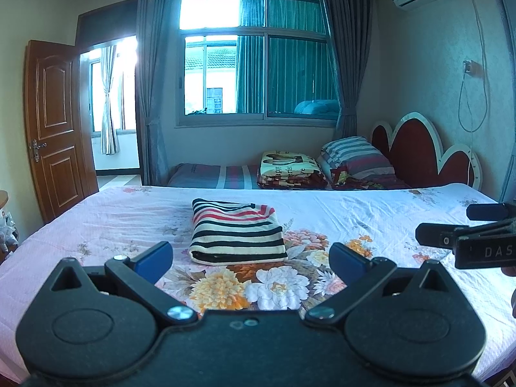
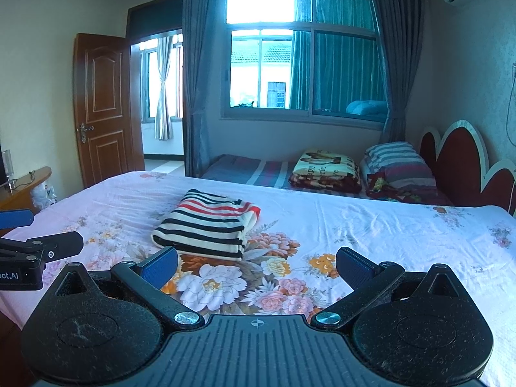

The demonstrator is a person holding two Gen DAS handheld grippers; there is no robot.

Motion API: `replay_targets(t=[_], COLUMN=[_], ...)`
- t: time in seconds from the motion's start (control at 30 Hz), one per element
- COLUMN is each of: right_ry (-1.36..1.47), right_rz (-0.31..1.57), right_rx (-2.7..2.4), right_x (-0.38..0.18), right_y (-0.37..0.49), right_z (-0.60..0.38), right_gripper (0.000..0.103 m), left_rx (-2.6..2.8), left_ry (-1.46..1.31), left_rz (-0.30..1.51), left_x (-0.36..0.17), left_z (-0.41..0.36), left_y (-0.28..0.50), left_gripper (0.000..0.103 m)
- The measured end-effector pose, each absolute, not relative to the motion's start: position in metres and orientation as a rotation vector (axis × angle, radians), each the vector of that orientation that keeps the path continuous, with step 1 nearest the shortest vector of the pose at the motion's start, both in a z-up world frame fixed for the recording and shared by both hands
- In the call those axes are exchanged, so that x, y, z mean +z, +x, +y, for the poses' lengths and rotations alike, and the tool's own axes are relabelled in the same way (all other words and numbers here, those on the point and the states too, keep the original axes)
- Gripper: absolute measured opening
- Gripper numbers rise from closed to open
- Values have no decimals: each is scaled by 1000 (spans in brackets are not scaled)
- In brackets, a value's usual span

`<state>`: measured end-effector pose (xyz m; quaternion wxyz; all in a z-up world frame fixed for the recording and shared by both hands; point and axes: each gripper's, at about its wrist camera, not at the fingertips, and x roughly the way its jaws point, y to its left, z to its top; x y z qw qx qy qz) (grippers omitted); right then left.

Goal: Fold small clothes

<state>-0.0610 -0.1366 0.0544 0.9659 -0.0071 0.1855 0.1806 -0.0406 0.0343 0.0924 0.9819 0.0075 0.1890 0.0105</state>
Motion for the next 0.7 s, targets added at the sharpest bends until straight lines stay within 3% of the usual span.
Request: replay_targets(t=[0.7], right_ry=[-9], right_rz=[378], right_rx=[381], right_x=[53], right_y=[-57], right_z=[-138], right_gripper=[103], left_rx=[62], left_ry=[33], left_rz=[365], left_x=[92], left_z=[31], left_y=[-36], left_gripper=[102])
